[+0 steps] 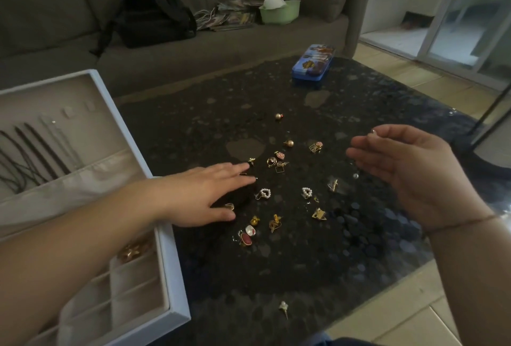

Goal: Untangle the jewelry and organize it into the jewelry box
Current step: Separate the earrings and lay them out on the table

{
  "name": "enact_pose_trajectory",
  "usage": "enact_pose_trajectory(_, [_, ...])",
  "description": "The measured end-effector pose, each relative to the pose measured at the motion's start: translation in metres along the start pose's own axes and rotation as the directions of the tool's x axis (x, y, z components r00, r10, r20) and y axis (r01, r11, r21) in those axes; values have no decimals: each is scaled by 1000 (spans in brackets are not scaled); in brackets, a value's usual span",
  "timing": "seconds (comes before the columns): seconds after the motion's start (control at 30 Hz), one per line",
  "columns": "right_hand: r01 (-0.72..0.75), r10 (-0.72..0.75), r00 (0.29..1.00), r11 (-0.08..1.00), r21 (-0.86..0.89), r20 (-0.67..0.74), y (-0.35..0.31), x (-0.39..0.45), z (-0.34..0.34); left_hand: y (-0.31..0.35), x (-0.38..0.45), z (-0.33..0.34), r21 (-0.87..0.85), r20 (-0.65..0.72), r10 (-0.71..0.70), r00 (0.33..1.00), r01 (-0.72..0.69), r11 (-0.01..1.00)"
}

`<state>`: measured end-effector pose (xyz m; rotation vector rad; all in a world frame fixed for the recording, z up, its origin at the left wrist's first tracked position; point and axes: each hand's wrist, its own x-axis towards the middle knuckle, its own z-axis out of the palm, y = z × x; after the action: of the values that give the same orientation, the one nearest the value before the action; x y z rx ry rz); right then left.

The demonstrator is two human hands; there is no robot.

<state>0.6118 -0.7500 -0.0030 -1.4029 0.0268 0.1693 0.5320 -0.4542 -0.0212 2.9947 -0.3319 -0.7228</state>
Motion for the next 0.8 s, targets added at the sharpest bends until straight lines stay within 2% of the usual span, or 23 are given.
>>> enact_pose_trajectory(0.1, [7,-7,1000,1000,-5,2,0,-1,1,-8,-2,-3,-65,-126,-120,985,112,992])
enact_pose_trajectory(0.17, [11,-11,1000,1000,-13,7,0,-1,1,-12,-3,-5,-139,-161,-172,972,150,979])
enact_pose_trajectory(0.3, [22,-21,1000,999,-32,19,0,-2,2,-18,-8,-6,-155,-117,-187,975,168,973])
enact_pose_trajectory(0.5, [20,-19,999,999,-37,27,2,-2,3,-26,-2,-5,-193,-159,-238,958,207,959])
enact_pose_trajectory(0.7, [18,-17,999,999,-40,38,6,2,2,-27,-3,-16,-388,16,-157,987,151,909])
enact_pose_trajectory(0.8, [22,-21,999,999,-37,46,7,3,3,-29,-4,-18,-443,-14,-167,986,143,885])
